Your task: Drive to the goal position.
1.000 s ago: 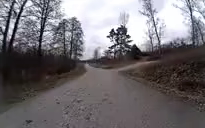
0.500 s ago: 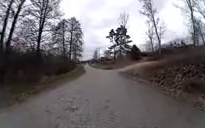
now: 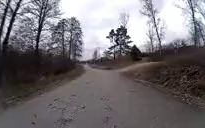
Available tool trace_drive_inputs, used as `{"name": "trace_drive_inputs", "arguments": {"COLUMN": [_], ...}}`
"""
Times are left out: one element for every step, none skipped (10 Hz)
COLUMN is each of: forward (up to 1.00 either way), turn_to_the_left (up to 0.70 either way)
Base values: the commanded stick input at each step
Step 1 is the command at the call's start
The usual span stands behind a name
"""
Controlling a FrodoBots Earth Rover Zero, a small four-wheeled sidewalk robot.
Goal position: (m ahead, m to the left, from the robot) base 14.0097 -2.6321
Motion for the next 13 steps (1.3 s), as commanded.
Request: {"name": "trace_drive_inputs", "arguments": {"forward": [0.7,0.7,0.7,0.7,0.7,0.7,0.7,0.7,0.7,0.7,0.7,0.7,0.7], "turn_to_the_left": [0.0,0.0,0.0,0.0,0.0,0.0,0.0,0.0,0.0,0.0,0.0,0.0,0.0]}}
